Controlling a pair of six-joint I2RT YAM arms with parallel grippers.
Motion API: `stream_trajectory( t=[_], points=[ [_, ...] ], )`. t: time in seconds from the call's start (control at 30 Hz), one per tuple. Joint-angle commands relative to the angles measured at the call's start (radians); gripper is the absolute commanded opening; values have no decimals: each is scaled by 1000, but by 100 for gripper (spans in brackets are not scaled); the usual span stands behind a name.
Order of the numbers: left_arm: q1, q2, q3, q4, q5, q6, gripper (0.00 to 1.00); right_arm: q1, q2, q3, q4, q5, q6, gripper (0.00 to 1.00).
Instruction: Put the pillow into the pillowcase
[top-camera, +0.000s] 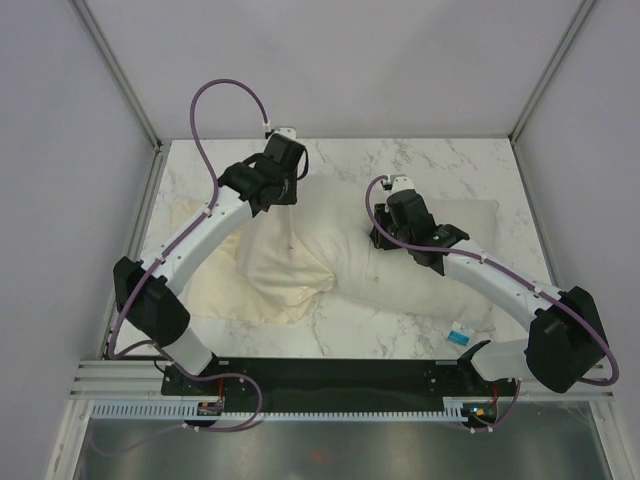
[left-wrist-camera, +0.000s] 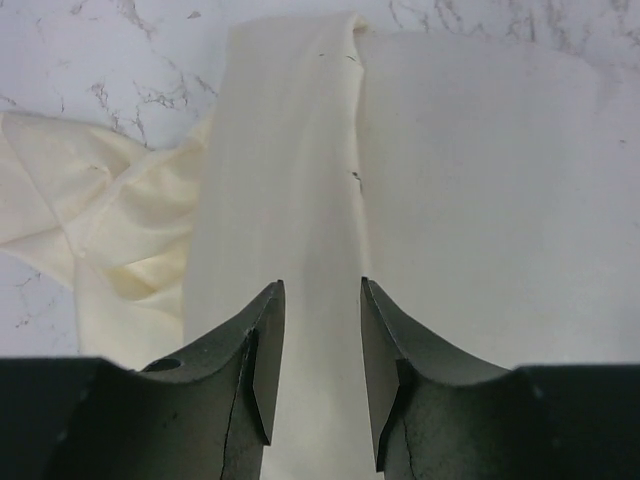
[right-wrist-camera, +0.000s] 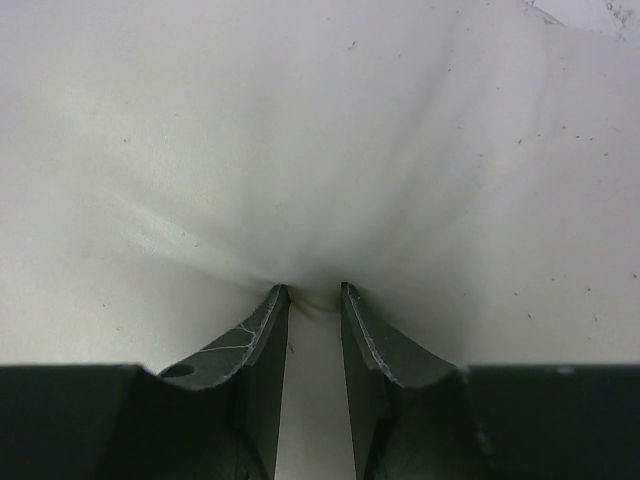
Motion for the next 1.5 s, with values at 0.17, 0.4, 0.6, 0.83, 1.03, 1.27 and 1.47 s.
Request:
stream_trajectory(
  t=[0.17, 0.4, 0.6, 0.83, 1.03, 1.27, 1.47],
  points=[
    [59, 171, 185, -13, 1, 12, 35, 12, -29, -9, -42, -57, -41, 34],
    [59, 236, 256, -9, 74, 15, 29, 15, -54, -22, -28, -96, -55, 33],
    [59, 216, 248, -8, 51, 10, 45, 18, -55, -29, -25, -103, -51, 32],
    [67, 223, 176, -11, -4, -11, 51, 23, -51, -20, -25, -109, -48, 32],
    [73, 257, 169, -11, 19, 4, 17, 47, -66, -3, -37, -122, -45, 28],
    [41, 228, 242, -8, 66, 47, 2, 113, -60, 12, -22, -128, -45, 17],
    [-71, 228, 429, -6, 96, 99, 2, 224, -28, 32, 43, -139, -56, 12]
  ],
)
